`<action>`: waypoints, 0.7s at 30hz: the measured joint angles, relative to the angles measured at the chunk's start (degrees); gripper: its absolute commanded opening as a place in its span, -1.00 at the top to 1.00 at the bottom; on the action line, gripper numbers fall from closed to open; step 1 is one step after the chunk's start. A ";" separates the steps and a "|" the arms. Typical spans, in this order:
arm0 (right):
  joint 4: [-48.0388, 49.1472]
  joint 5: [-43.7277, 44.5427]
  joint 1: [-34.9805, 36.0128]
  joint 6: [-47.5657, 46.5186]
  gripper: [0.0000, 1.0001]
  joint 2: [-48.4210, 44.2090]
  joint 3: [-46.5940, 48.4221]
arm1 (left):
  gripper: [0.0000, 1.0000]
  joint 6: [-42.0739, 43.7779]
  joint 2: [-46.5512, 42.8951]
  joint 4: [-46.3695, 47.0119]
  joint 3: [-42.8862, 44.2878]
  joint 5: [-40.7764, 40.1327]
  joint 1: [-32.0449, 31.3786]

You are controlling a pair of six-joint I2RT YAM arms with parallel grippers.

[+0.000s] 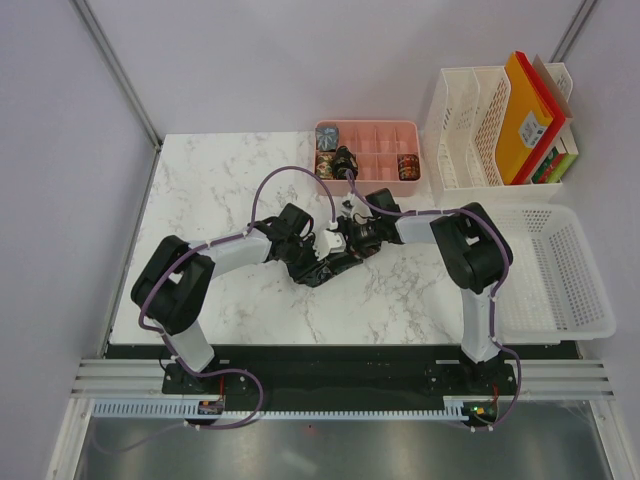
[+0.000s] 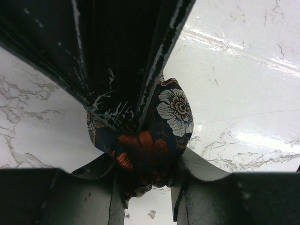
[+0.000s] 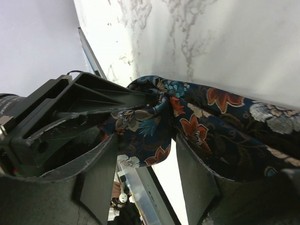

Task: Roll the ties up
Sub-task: Roll the tie at the center of the board.

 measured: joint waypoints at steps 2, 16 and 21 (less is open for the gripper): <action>1.40 -0.59 0.04 0.94 -0.22 -0.02 -0.15 | 0.78 0.00 0.02 0.00 0.00 0.02 0.00; 6.99 -3.28 1.40 2.71 0.26 -0.61 -0.57 | 0.70 0.11 0.07 -0.24 0.13 0.04 0.00; 4.20 -2.71 1.53 -0.63 0.87 -0.26 0.42 | 0.50 0.37 0.04 -0.33 0.13 0.00 0.00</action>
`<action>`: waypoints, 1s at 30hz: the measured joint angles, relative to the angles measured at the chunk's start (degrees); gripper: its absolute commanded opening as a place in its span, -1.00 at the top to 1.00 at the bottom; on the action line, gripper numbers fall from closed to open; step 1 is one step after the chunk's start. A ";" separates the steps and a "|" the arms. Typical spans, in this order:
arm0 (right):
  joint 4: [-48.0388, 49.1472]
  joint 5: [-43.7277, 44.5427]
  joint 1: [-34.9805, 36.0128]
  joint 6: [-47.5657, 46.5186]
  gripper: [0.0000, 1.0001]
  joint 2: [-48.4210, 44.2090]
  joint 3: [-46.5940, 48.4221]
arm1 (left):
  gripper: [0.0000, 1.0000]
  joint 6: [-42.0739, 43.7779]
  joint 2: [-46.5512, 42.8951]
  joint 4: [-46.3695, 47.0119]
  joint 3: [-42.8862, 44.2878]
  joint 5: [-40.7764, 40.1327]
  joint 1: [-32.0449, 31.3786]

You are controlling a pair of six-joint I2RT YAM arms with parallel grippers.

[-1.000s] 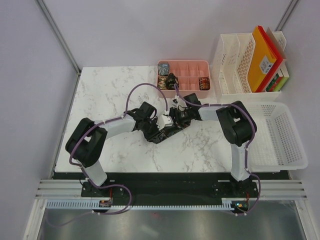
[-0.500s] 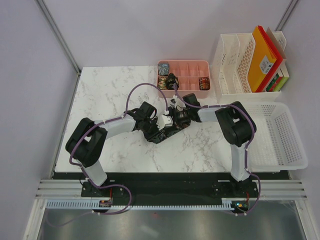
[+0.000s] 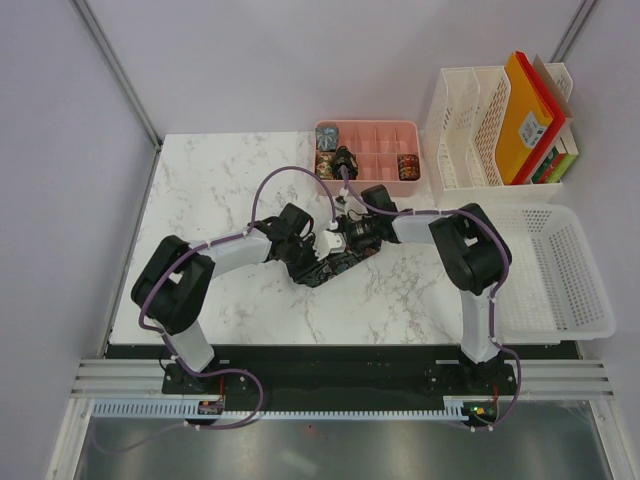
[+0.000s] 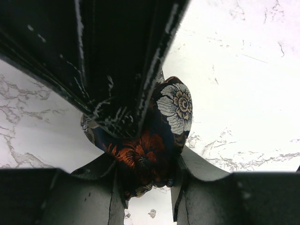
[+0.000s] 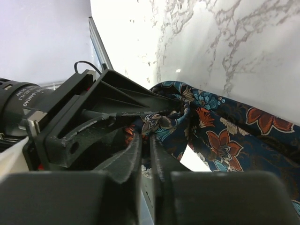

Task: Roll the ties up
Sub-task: Roll the tie at the center of the board.

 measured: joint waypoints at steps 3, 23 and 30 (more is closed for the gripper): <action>-2.58 0.17 0.00 -2.34 1.00 0.17 1.64 | 0.31 0.04 -0.02 0.00 0.00 0.00 0.07; -9.35 2.60 -2.75 -10.43 1.00 6.67 5.11 | -0.67 -6.82 -7.65 -1.86 -0.87 -0.81 1.42; -9.86 3.02 -2.64 -10.03 1.00 6.73 5.31 | -0.75 -11.74 -7.72 -1.44 -0.87 -2.08 1.38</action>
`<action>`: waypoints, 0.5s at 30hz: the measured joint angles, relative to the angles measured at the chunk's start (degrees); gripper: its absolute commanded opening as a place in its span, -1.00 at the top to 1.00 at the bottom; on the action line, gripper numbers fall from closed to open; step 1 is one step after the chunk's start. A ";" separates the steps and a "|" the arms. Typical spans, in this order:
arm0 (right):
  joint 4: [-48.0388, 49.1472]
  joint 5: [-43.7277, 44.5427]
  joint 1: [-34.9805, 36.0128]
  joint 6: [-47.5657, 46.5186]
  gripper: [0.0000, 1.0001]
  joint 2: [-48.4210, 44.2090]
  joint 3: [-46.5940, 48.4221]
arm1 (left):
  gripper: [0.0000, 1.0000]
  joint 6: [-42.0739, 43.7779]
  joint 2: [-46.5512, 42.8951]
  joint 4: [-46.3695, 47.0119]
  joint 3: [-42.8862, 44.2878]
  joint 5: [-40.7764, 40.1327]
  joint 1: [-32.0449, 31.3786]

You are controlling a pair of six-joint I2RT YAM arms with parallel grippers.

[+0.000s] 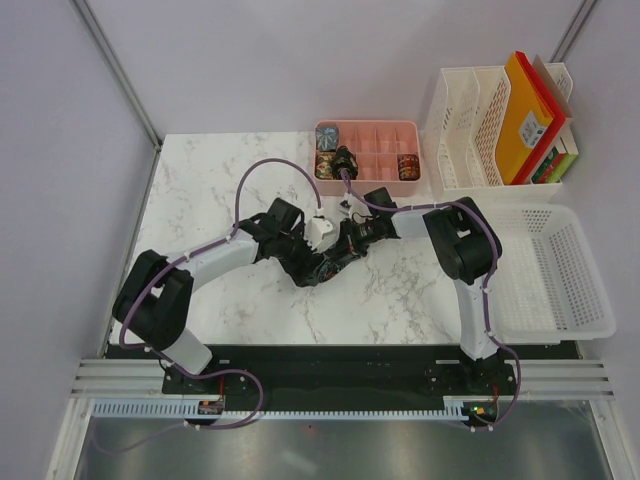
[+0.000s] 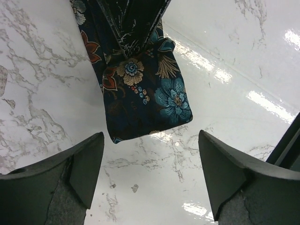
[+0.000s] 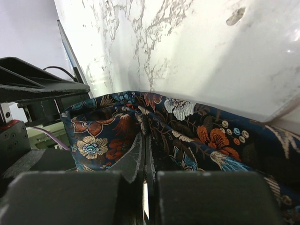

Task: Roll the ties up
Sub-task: Roll the tie at the center of the board.

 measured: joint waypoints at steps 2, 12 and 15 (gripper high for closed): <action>-0.02 0.15 0.04 0.28 1.00 0.00 -0.02 | -0.75 -2.14 0.00 0.81 -0.26 -0.66 0.00; 4.42 1.75 1.70 5.27 1.00 -1.09 -2.82 | -0.37 -9.27 2.64 5.70 -1.79 -4.76 -2.64; 6.01 2.36 2.54 7.13 1.00 -1.57 -4.00 | -0.09 -9.09 3.65 6.60 -2.10 -5.51 -3.06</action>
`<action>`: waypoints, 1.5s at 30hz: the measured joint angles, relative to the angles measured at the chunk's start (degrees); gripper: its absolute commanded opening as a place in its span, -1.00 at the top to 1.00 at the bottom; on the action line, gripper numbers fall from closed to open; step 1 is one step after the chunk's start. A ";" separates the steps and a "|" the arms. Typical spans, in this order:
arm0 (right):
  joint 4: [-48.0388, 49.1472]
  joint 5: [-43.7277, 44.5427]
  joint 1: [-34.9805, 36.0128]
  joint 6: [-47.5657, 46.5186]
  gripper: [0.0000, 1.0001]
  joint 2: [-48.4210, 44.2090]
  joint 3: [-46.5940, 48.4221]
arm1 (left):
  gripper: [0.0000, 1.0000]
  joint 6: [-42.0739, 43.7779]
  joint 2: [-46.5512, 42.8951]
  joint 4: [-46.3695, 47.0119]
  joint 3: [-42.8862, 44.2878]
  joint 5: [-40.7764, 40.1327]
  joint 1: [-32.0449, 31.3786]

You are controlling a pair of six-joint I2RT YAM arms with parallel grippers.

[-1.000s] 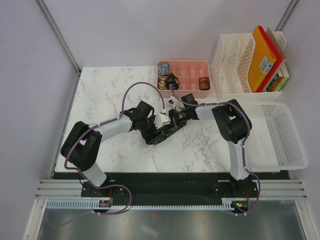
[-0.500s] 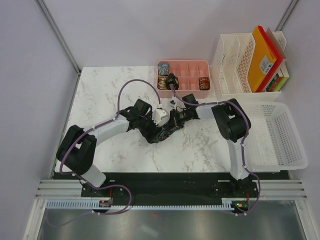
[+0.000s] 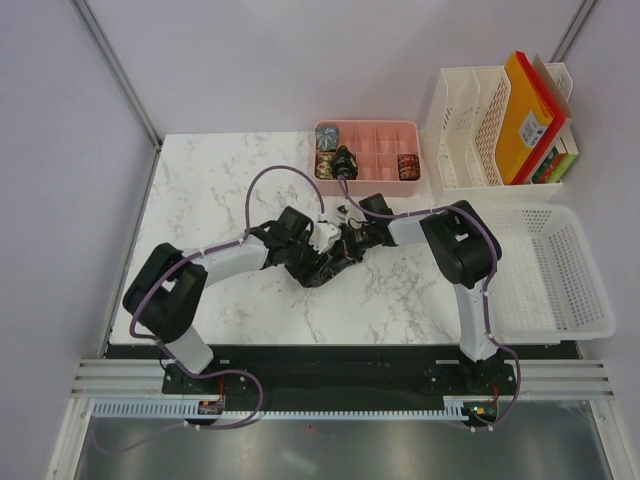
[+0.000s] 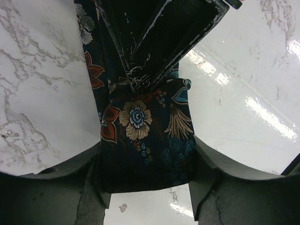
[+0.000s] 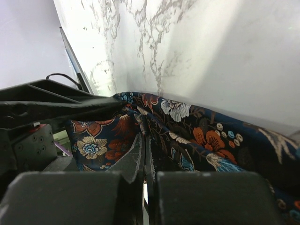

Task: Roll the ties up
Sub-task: Roll the tie at the center of the board.

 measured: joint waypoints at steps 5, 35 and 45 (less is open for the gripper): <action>1.55 0.74 0.74 1.95 1.00 -0.15 -0.42 | 0.48 1.75 0.07 0.26 -0.81 0.07 -0.04; -0.04 0.61 2.08 3.10 -0.12 -6.84 -2.40 | 0.64 16.87 -1.36 -3.21 -2.12 4.35 1.90; 3.58 -1.57 2.23 6.80 -0.23 -6.69 -2.58 | 0.65 16.87 -0.79 -4.20 -1.42 4.81 2.12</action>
